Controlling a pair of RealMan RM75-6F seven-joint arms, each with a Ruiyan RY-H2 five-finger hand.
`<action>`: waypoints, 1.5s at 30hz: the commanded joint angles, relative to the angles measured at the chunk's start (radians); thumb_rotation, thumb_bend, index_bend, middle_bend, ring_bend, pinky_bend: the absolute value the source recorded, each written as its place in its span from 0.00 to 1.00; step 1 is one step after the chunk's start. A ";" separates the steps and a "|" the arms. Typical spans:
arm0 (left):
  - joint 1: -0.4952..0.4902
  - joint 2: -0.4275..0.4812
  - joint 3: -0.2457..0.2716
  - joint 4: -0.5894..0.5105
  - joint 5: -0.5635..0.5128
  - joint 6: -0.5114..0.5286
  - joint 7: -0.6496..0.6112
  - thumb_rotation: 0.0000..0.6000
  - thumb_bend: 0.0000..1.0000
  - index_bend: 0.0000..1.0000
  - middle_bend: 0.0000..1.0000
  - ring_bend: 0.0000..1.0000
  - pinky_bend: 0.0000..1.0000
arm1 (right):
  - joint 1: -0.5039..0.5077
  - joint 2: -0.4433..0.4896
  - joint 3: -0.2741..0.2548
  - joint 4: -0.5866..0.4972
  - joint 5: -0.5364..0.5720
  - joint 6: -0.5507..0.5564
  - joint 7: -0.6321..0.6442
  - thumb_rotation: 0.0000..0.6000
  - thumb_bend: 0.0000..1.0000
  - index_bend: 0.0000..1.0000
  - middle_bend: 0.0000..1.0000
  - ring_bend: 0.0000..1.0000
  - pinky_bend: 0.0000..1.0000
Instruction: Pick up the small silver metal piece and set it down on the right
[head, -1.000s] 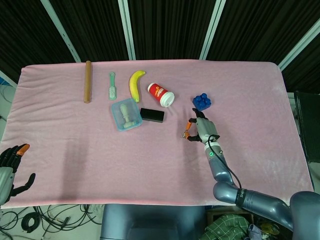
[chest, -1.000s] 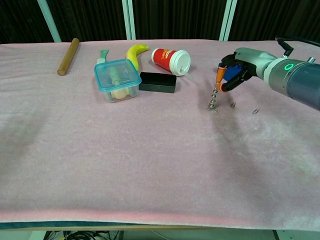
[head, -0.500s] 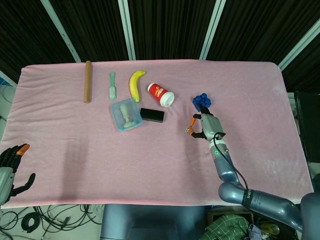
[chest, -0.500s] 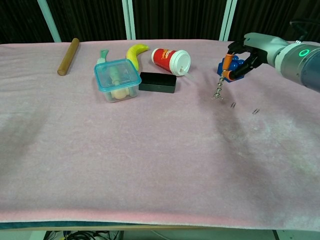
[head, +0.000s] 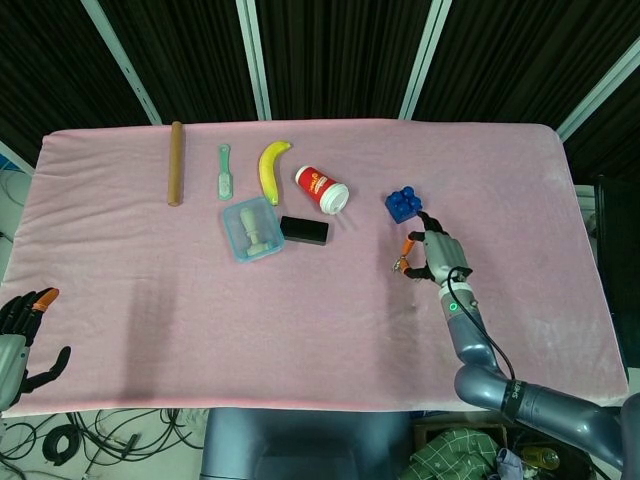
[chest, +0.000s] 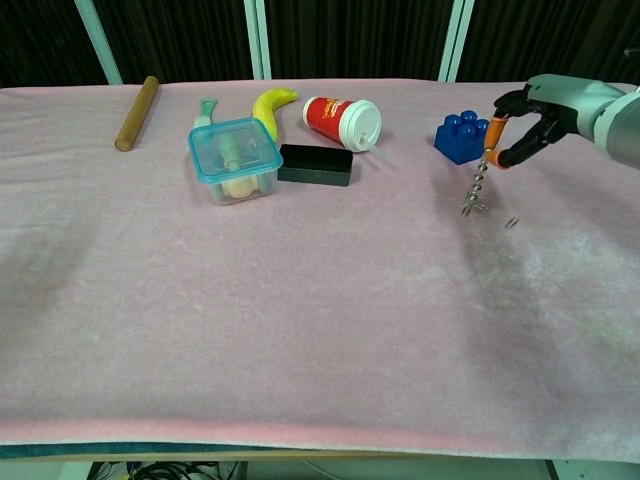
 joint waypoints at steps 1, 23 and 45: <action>0.000 0.000 0.000 0.000 0.000 -0.001 0.001 1.00 0.39 0.07 0.06 0.00 0.00 | 0.000 -0.007 0.000 0.009 -0.005 -0.003 0.008 1.00 0.44 0.66 0.00 0.00 0.17; -0.001 0.000 -0.001 0.001 -0.001 -0.002 -0.001 1.00 0.39 0.07 0.06 0.00 0.00 | 0.011 -0.050 -0.002 0.085 -0.001 -0.020 0.028 1.00 0.44 0.66 0.00 0.00 0.17; -0.001 0.000 -0.001 0.001 -0.001 -0.003 0.000 1.00 0.39 0.07 0.06 0.00 0.00 | 0.011 -0.057 -0.004 0.101 0.000 -0.032 0.033 1.00 0.44 0.66 0.00 0.00 0.17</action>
